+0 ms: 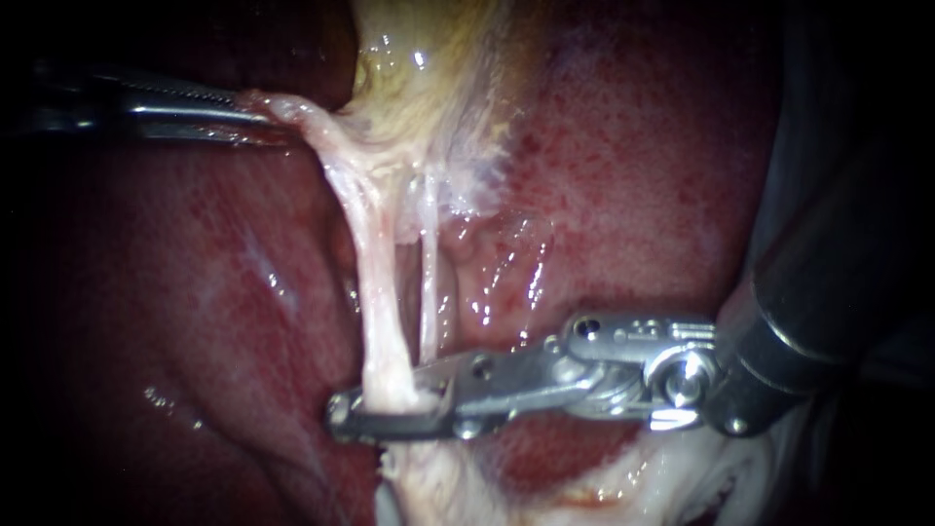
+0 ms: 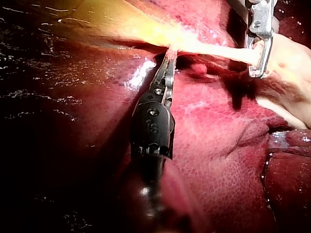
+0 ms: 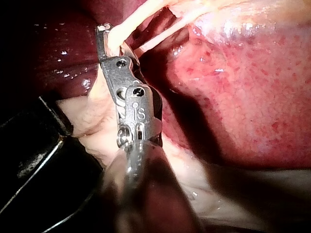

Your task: Clipping first clip left tube

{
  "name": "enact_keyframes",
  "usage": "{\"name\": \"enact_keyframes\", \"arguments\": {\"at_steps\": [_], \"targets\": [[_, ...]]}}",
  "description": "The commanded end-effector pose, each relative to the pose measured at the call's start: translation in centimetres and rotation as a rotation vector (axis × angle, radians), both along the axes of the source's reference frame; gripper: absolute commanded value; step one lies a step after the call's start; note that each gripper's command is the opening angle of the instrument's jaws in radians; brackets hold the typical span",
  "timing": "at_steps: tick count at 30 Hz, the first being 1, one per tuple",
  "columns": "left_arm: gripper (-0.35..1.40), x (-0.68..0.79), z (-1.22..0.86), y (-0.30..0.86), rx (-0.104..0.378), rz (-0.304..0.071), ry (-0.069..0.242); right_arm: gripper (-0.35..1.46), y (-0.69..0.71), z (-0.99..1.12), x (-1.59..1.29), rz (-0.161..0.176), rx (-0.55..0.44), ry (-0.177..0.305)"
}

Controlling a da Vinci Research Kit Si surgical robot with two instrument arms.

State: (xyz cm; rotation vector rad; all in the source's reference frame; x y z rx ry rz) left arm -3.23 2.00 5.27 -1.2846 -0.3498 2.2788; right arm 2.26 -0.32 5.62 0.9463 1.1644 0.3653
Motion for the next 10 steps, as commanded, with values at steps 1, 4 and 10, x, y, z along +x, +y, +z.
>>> {"name": "enact_keyframes", "arguments": {"at_steps": [1, 4, 10], "targets": [[-0.35, 0.0, 0.0, 0.0, 0.0, 0.0, 0.0, -0.35, 0.0, 0.0, 0.0, -0.001, -0.001, 0.001], [-0.35, 0.0, 0.0, 0.0, 0.0, 0.0, 0.0, -0.35, 0.0, 0.01, 0.0, -0.001, -0.001, 0.001], [-0.35, -0.01, 0.01, 0.01, 0.0, 0.0, 0.0, -0.35, 0.01, 0.02, 0.0, 0.0, 0.005, -0.002]]}}
